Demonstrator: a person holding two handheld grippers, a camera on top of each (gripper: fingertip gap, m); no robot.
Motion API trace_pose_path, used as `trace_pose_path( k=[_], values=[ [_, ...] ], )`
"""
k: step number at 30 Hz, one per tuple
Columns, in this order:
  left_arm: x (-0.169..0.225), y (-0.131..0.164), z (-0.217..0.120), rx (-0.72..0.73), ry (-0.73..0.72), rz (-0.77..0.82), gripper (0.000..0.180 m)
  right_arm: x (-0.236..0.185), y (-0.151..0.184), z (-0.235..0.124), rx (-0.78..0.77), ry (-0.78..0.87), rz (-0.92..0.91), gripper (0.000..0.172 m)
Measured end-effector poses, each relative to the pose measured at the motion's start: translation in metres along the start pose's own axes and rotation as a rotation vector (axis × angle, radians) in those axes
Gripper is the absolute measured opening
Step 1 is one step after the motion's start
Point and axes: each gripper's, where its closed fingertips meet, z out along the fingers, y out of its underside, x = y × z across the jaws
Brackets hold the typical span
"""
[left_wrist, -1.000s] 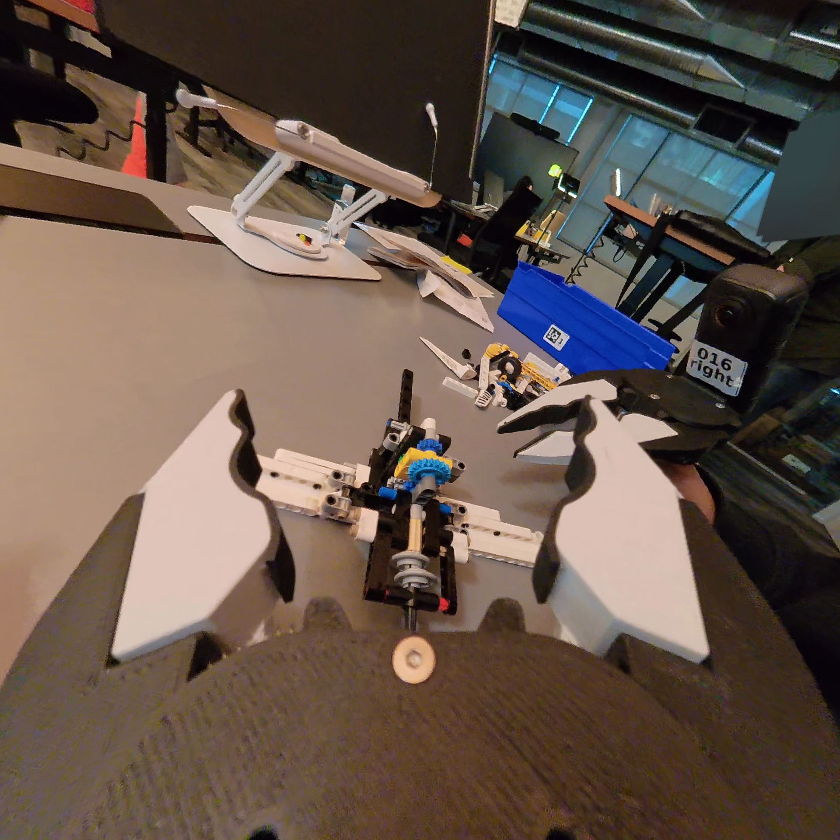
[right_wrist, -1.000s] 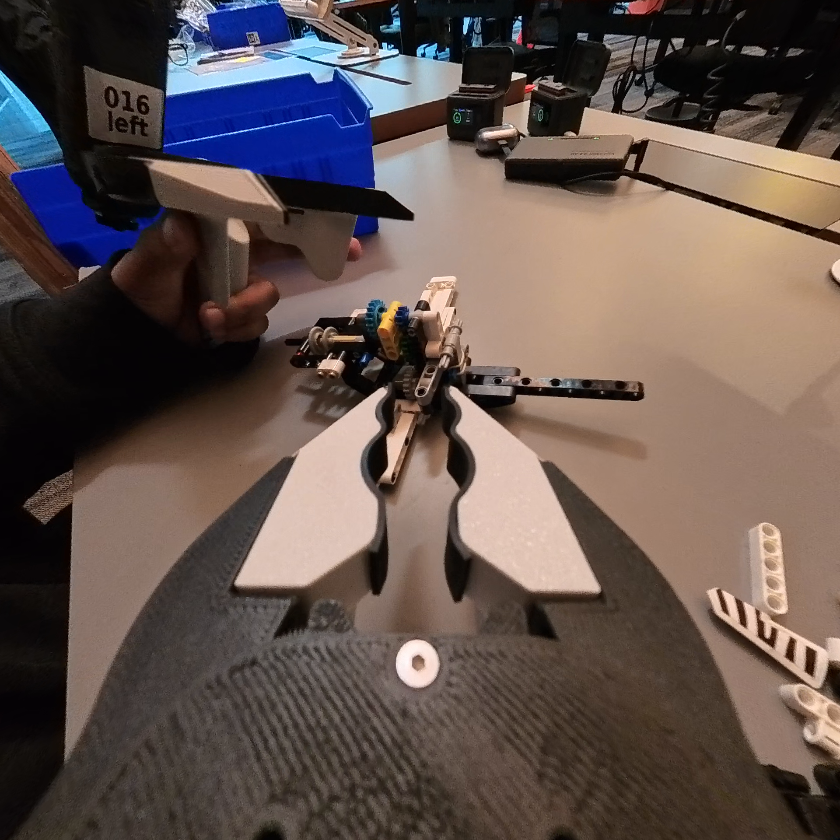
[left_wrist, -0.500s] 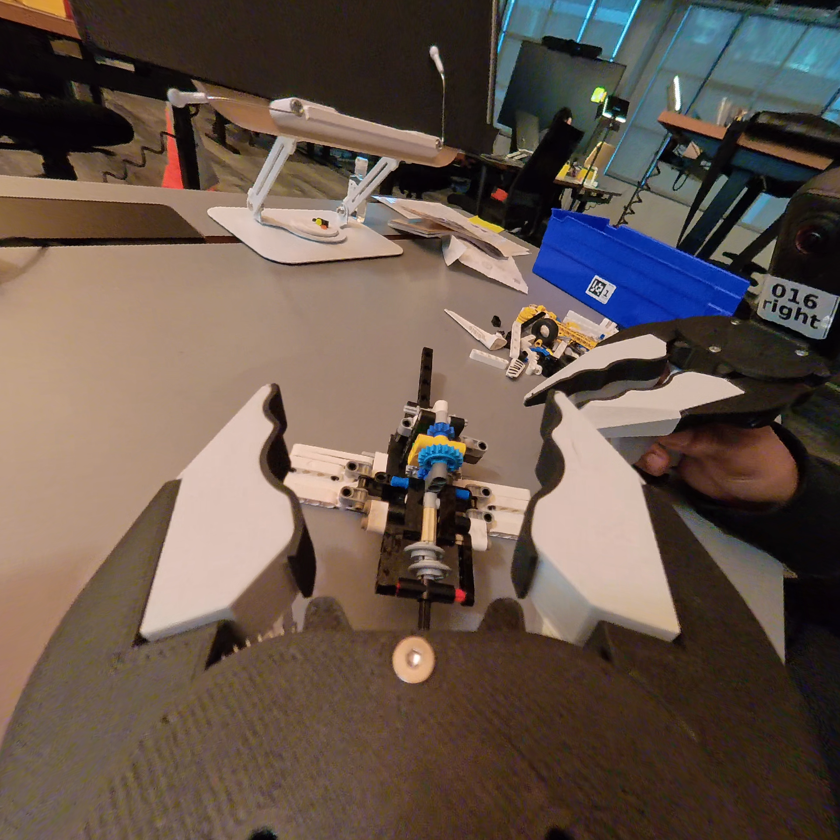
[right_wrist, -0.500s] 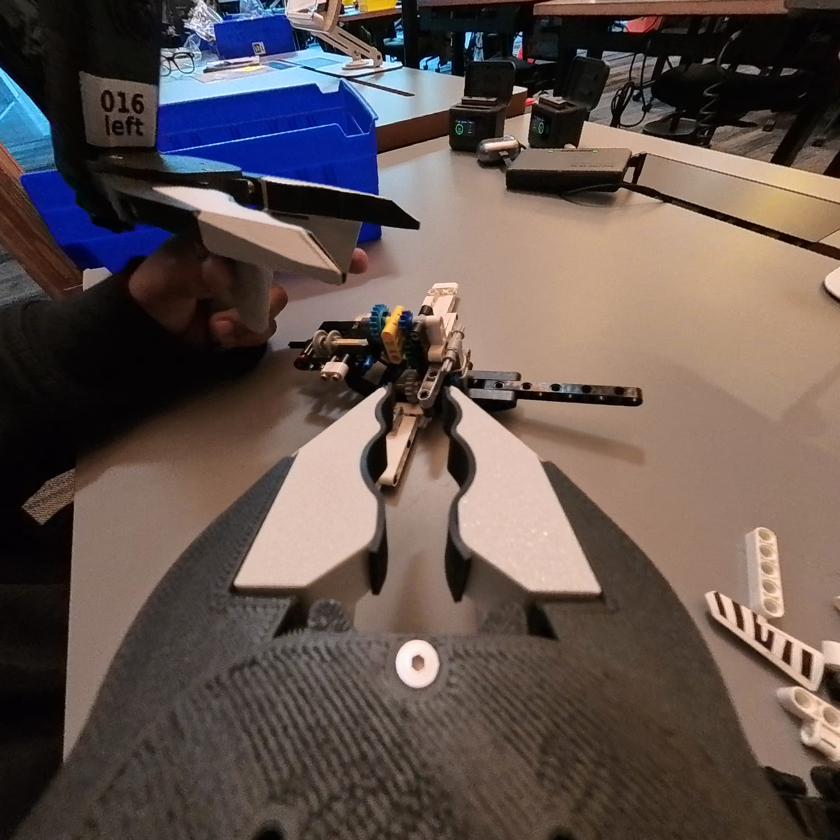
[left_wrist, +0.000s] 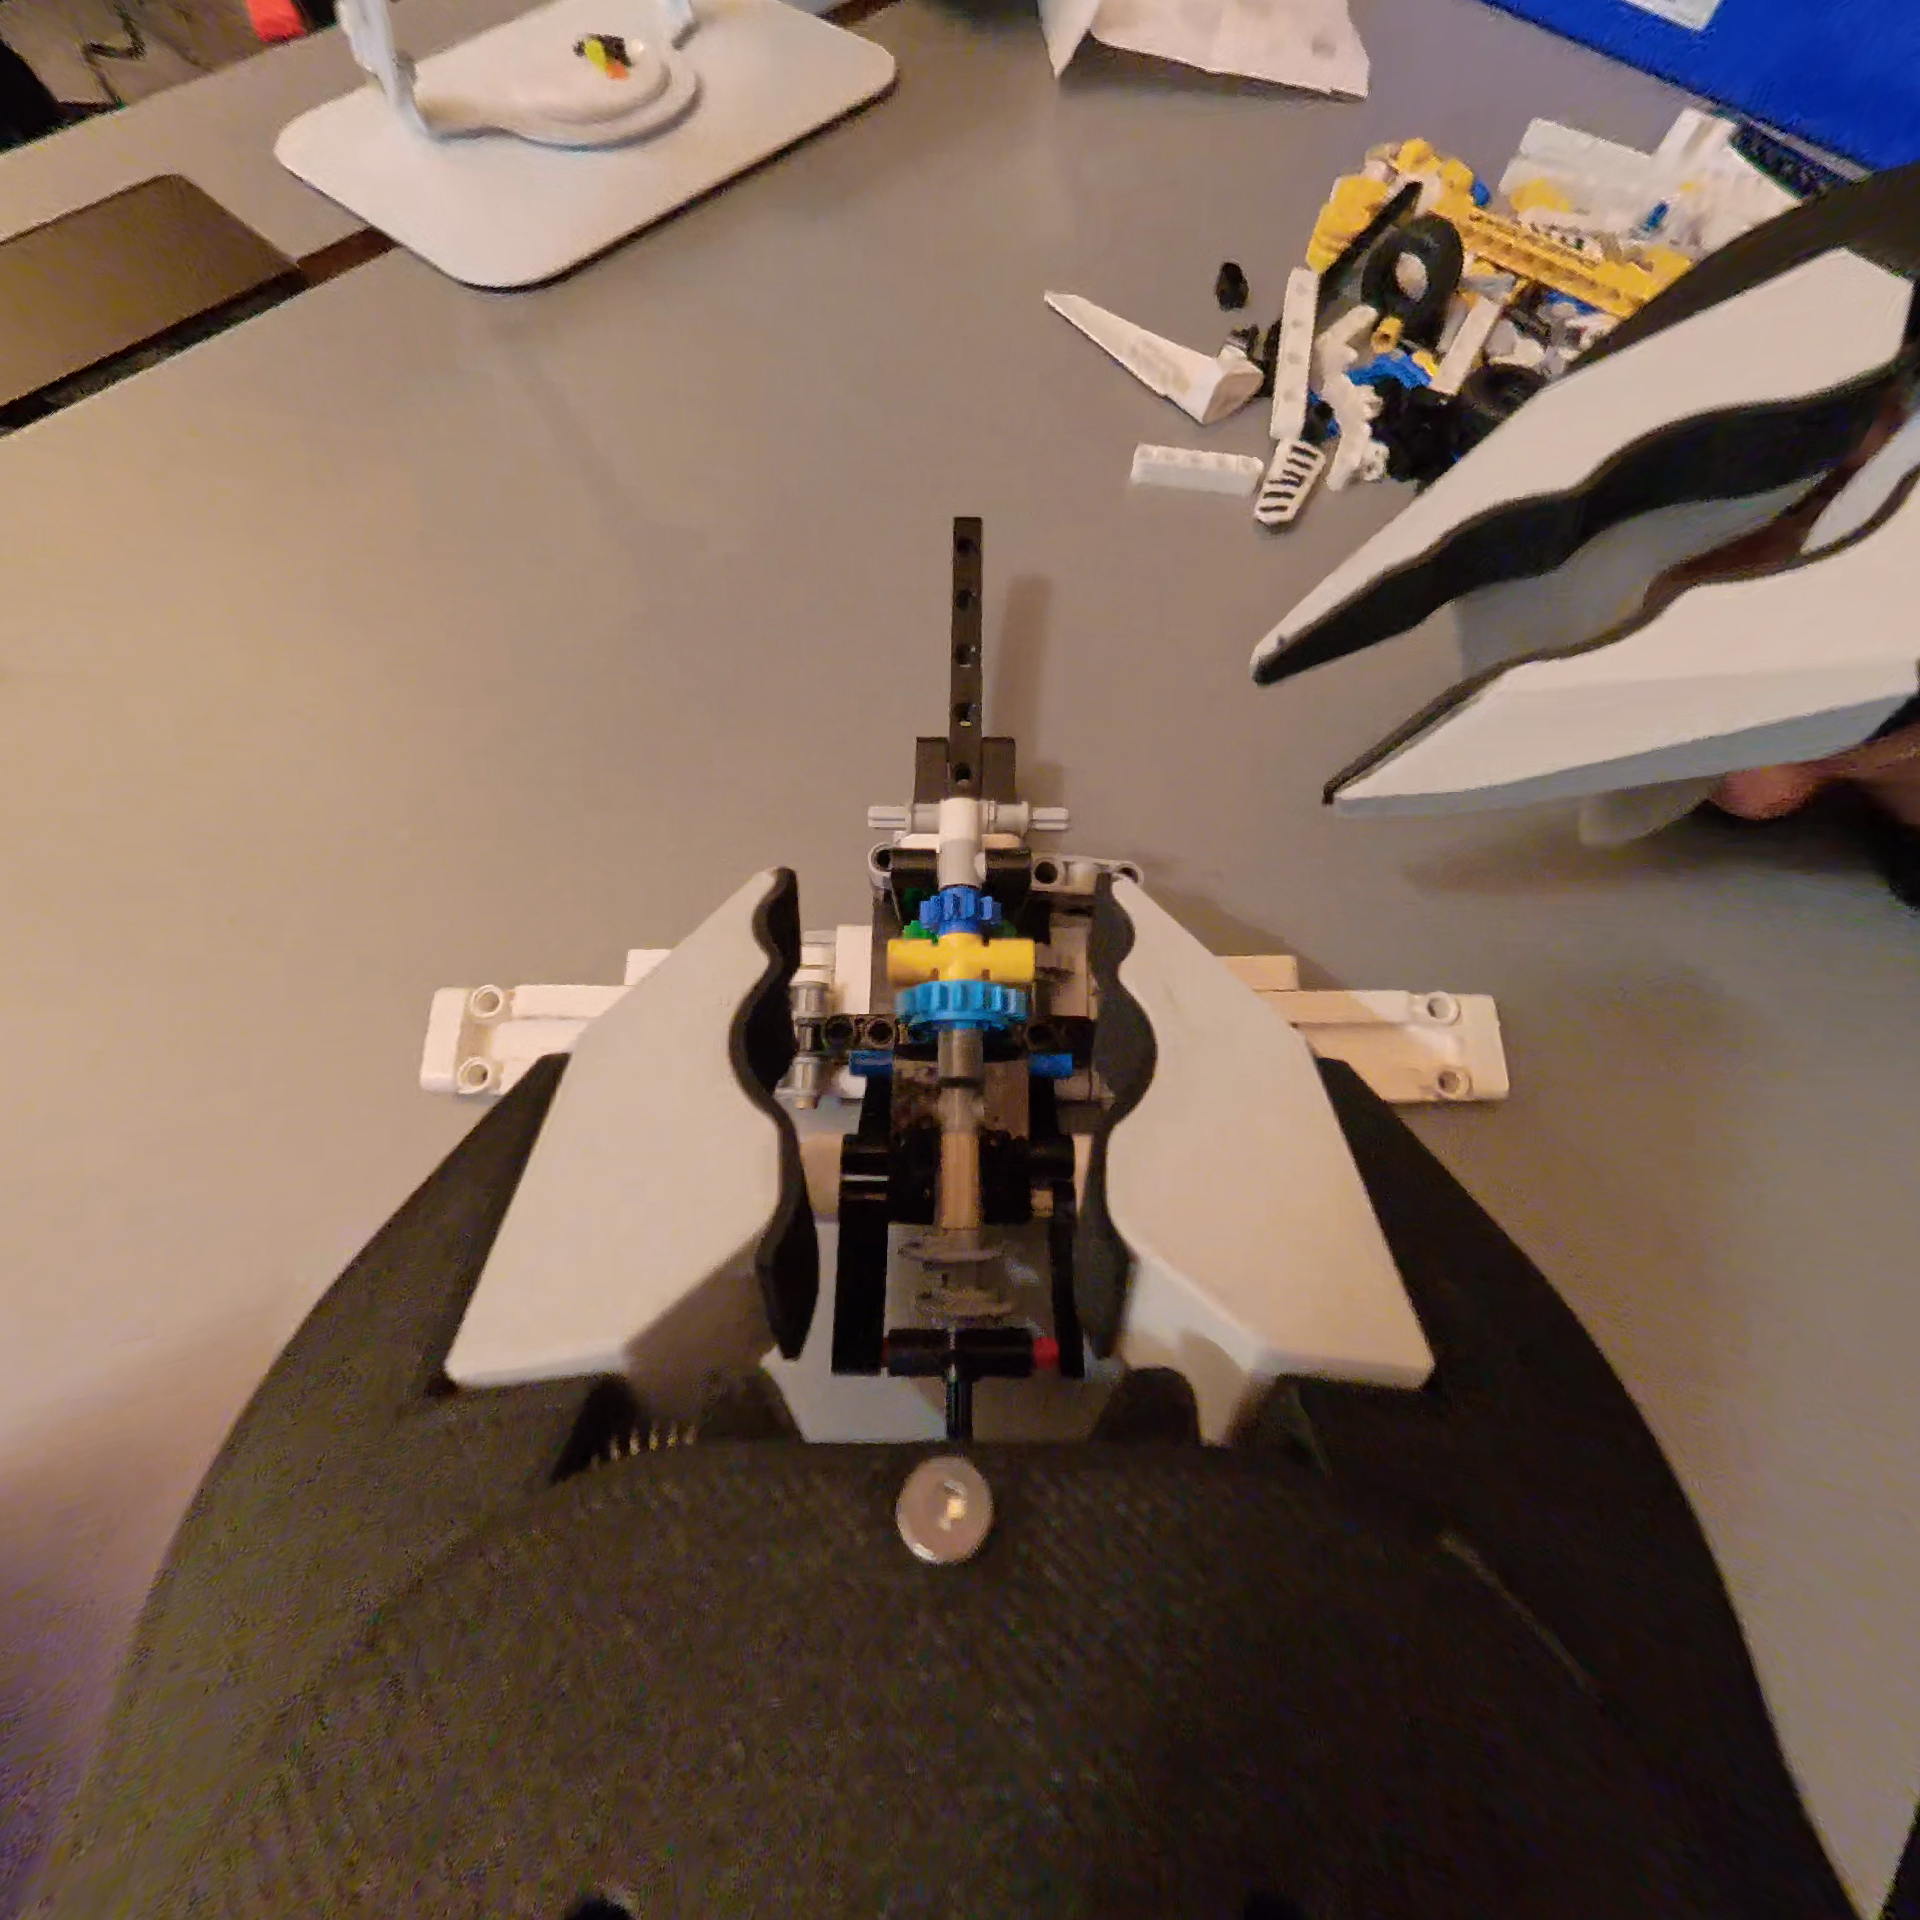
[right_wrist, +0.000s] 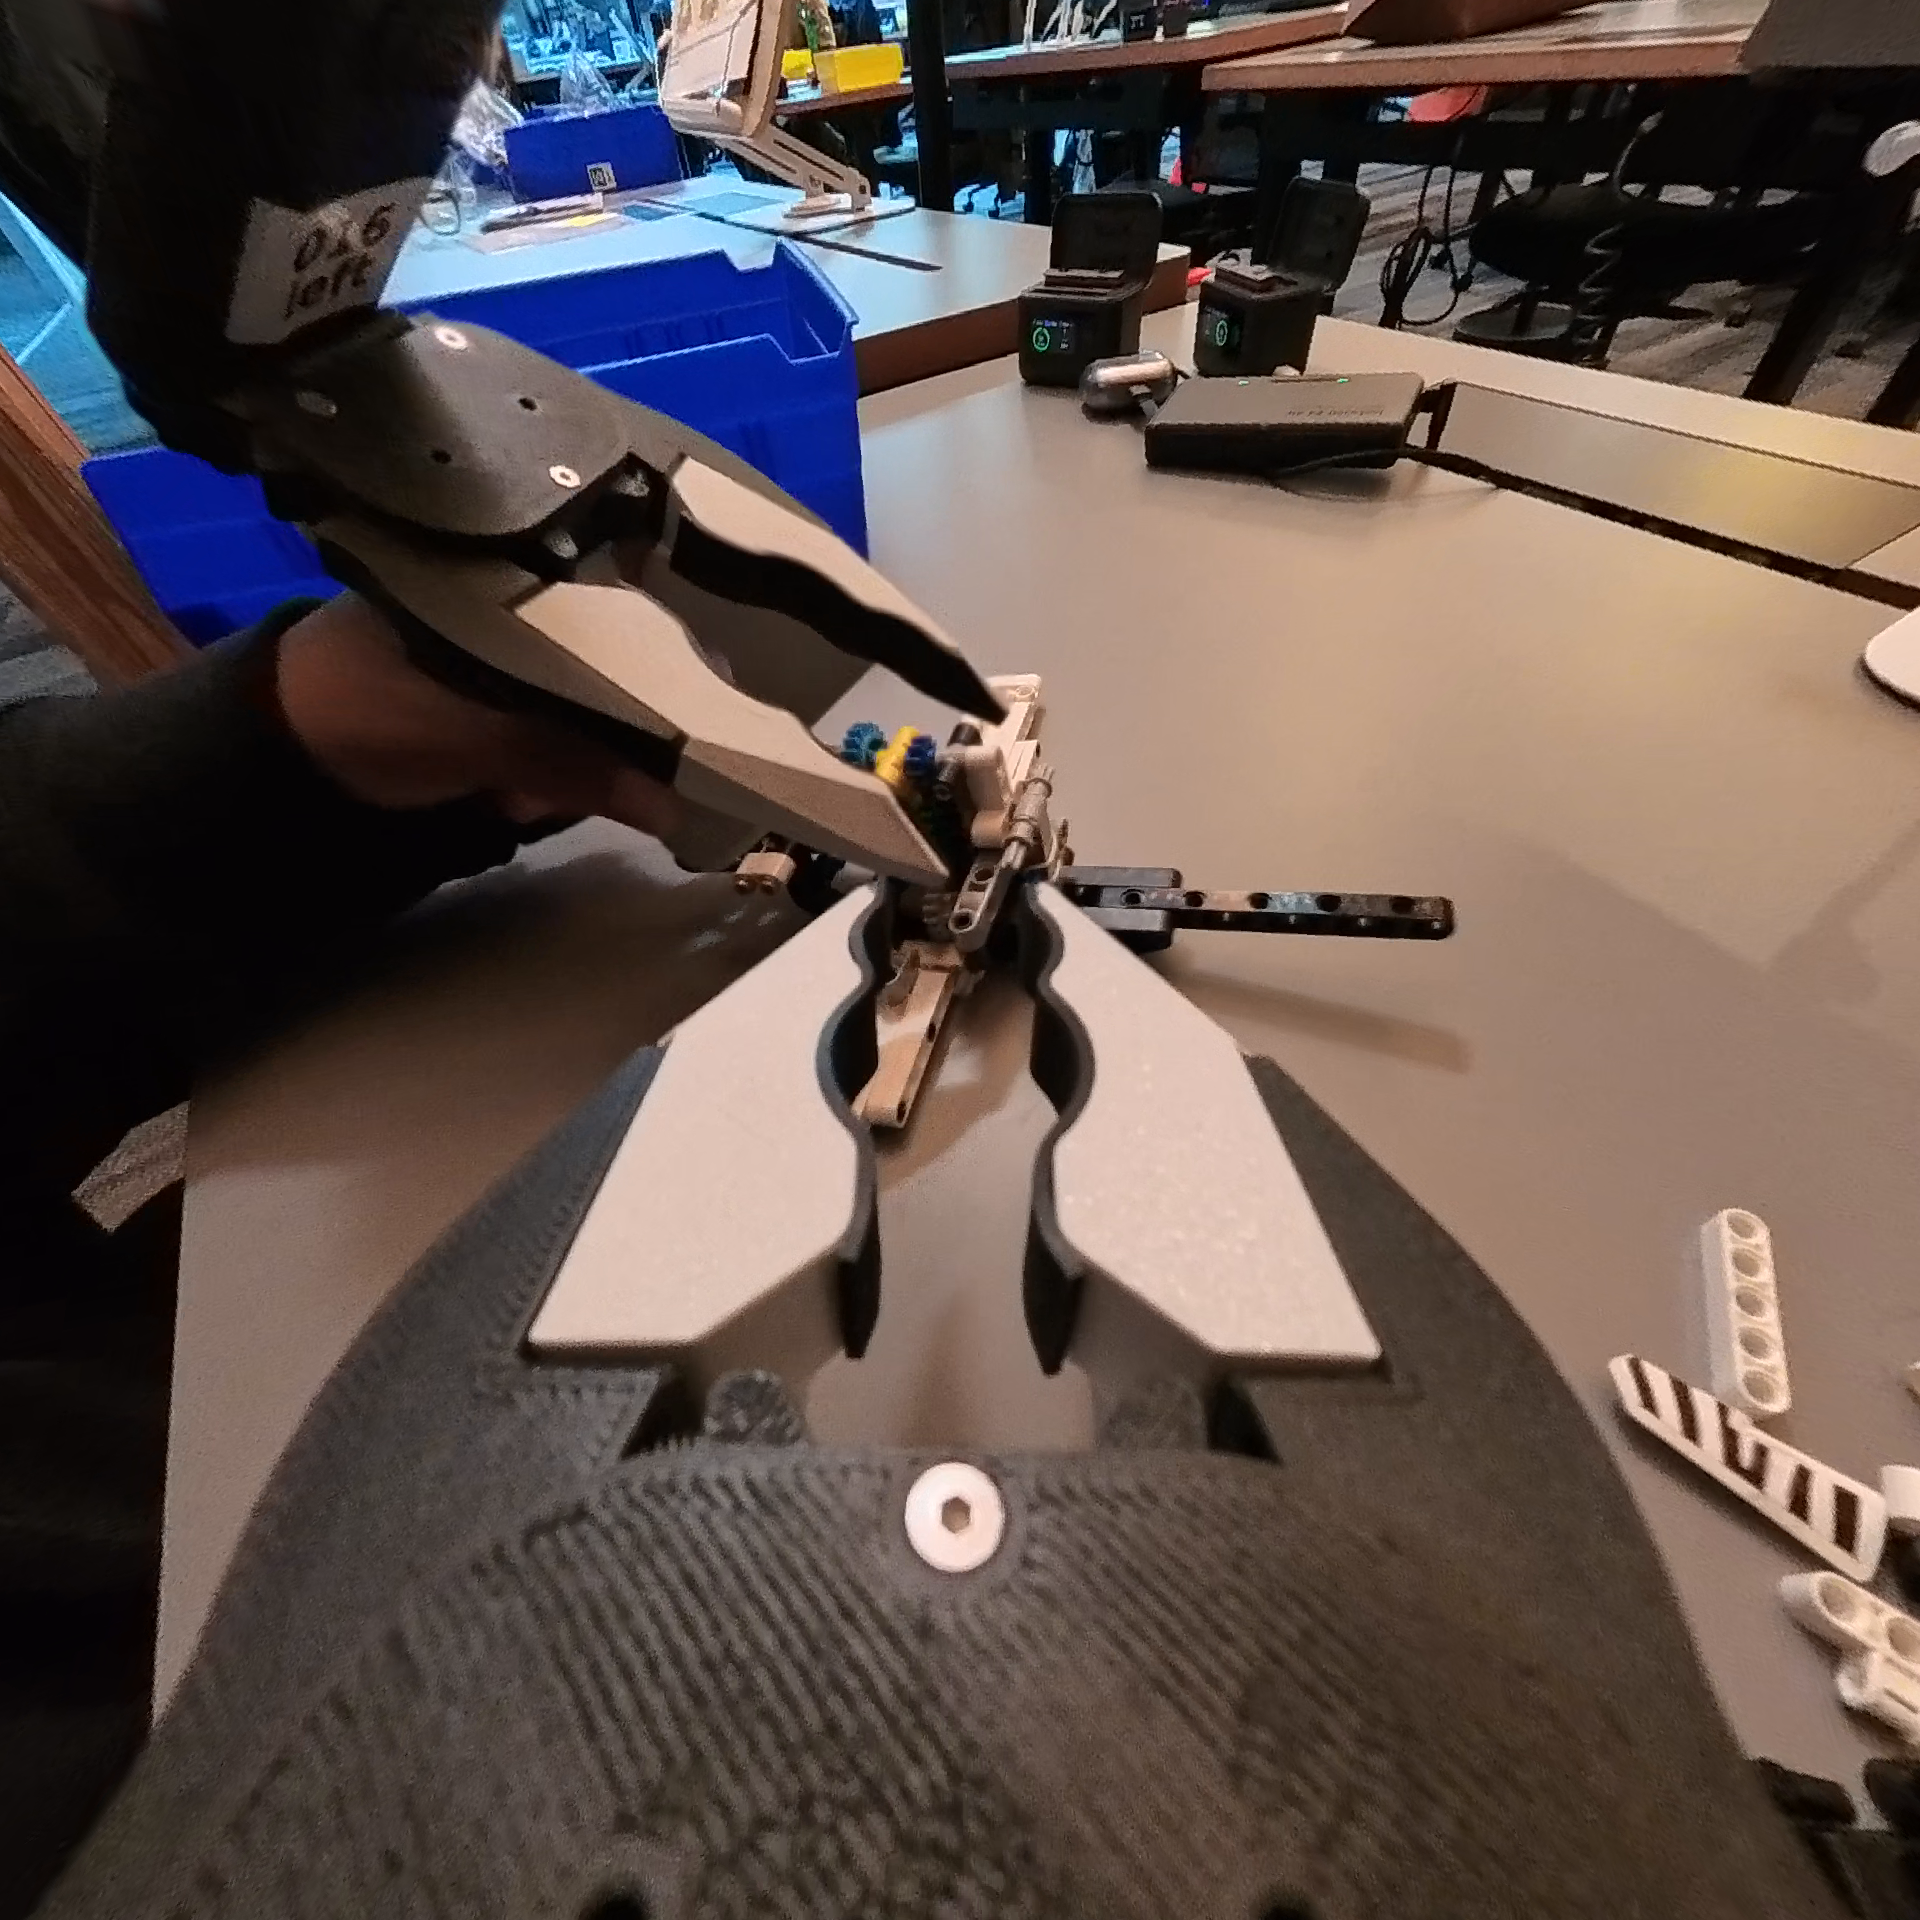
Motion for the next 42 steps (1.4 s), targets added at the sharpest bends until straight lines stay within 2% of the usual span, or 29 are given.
trace_pose_path(
  k=[2,4,8,11,15,17,20,24,42],
  values=[
    [0.003,0.001,0.000,-0.022,0.039,0.031,0.043,0.001,-0.005,-0.003,0.030,-0.011,0.010,0.026],
    [0.005,0.003,-0.001,-0.053,0.080,0.091,0.025,0.000,-0.011,-0.006,0.040,-0.061,0.013,0.040],
    [0.026,0.011,-0.010,-0.073,0.295,0.226,0.024,-0.011,-0.024,-0.013,-0.030,-0.250,-0.101,0.054],
    [0.027,0.012,-0.012,-0.046,0.347,0.260,0.024,-0.021,-0.028,-0.013,-0.085,-0.396,-0.204,0.050],
    [0.039,0.018,-0.022,-0.015,0.463,0.291,0.025,-0.026,-0.008,0.000,-0.185,-0.468,-0.326,0.046],
    [0.039,0.018,-0.023,0.005,0.472,0.300,0.025,-0.027,0.001,0.008,-0.194,-0.480,-0.383,0.043],
    [0.039,0.018,-0.024,0.022,0.483,0.301,0.025,-0.035,0.012,0.013,-0.244,-0.533,-0.372,0.039],
    [0.040,0.018,-0.024,0.027,0.487,0.307,0.025,-0.031,0.023,0.018,-0.271,-0.494,-0.418,0.039],
    [0.042,0.017,-0.024,0.031,0.489,0.307,0.025,-0.027,0.023,0.021,-0.272,-0.494,-0.479,0.031]
  ],
)
